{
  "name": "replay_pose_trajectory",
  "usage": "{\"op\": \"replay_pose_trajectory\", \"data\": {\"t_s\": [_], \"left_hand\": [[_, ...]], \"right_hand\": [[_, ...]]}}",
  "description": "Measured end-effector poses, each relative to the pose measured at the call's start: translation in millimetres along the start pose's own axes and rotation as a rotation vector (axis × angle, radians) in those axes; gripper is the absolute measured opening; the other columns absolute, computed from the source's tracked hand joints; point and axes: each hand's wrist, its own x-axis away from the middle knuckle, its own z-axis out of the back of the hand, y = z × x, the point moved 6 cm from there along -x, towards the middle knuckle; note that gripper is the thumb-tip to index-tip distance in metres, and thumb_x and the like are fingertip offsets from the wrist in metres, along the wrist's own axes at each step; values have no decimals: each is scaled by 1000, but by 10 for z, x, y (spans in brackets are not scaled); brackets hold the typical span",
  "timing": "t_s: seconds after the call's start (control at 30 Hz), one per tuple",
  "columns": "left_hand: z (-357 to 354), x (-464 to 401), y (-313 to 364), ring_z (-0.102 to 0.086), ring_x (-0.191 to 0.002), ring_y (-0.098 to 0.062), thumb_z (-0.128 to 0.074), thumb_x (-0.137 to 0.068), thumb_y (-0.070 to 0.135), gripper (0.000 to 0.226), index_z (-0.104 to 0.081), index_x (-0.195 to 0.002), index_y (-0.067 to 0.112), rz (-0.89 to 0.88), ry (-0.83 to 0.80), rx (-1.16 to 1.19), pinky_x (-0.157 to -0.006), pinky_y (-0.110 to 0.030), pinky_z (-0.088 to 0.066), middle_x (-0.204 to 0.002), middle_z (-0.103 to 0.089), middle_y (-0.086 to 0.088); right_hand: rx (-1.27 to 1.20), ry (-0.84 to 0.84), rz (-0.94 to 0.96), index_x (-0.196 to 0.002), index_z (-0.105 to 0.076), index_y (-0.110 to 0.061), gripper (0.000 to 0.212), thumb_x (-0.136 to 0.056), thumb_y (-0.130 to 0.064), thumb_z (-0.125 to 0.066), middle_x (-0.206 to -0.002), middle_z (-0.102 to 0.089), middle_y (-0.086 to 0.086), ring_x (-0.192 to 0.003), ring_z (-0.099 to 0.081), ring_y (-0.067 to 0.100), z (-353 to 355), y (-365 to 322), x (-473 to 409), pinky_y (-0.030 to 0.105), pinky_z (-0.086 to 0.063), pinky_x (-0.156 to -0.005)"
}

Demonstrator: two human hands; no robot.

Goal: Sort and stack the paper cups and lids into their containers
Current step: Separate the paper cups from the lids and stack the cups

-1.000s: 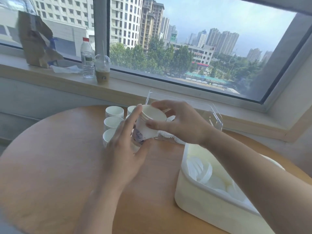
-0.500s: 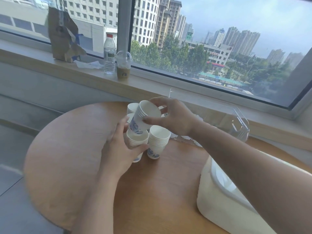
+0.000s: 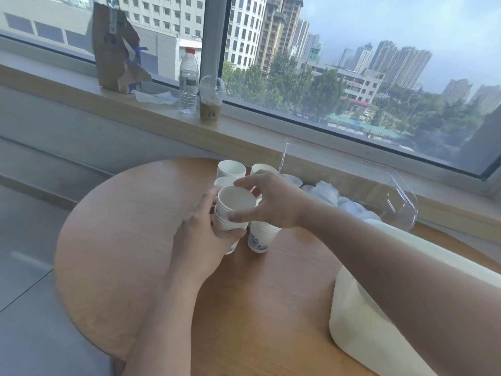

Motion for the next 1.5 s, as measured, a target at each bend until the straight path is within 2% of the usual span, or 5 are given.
{"op": "replay_pose_trajectory", "data": {"t_s": [0.37, 0.67, 0.87, 1.2, 1.5], "left_hand": [[-22, -2, 21, -67, -119, -23, -93, -77, 40, 86, -48, -150, 38, 14, -35, -71, -97, -48, -56, -132, -69, 8], [-1, 123, 610, -48, -132, -16, -86, -78, 45, 86, -46, -152, 29, -173, 126, -77, -108, -36, -40, -143, -56, 7], [-678, 569, 1208, -49, -135, 8, -67, -86, 65, 72, -51, -149, 35, -204, -145, 184, -108, -11, -37, -142, -56, 27], [-1032, 1139, 1522, -51, -137, 5, -67, -93, 47, 50, -56, -141, 43, -214, -400, 280, -106, -11, -41, -142, -58, 30], [-896, 1752, 1508, -45, -145, 2, -61, -97, 27, 59, -47, -153, 38, -230, -399, 316, -116, -38, -45, -154, -50, 30]], "right_hand": [[116, 6, 13, -154, -50, -19, 83, -86, -59, -78, -148, -54, 0, -131, -53, 18, -68, -29, 48, 34, -38, -109], [2, 284, 26, -145, -60, -26, 62, -90, -50, -76, -134, -62, -12, -106, -60, 2, 741, 340, 1080, 24, -48, -97], [-24, 312, -113, -137, -66, -30, 52, -90, -48, -76, -122, -62, -20, -105, -59, -6, 866, 976, 1893, 11, -47, -89], [64, 175, -229, -142, -56, -43, 59, -88, -57, -75, -131, -51, -24, -115, -54, 1, 556, 1572, 2772, 23, -39, -93], [111, 82, -215, -157, -30, -49, 84, -86, -68, -71, -158, -40, -13, -139, -44, 15, 437, 1619, 3093, 35, -34, -112]]}}
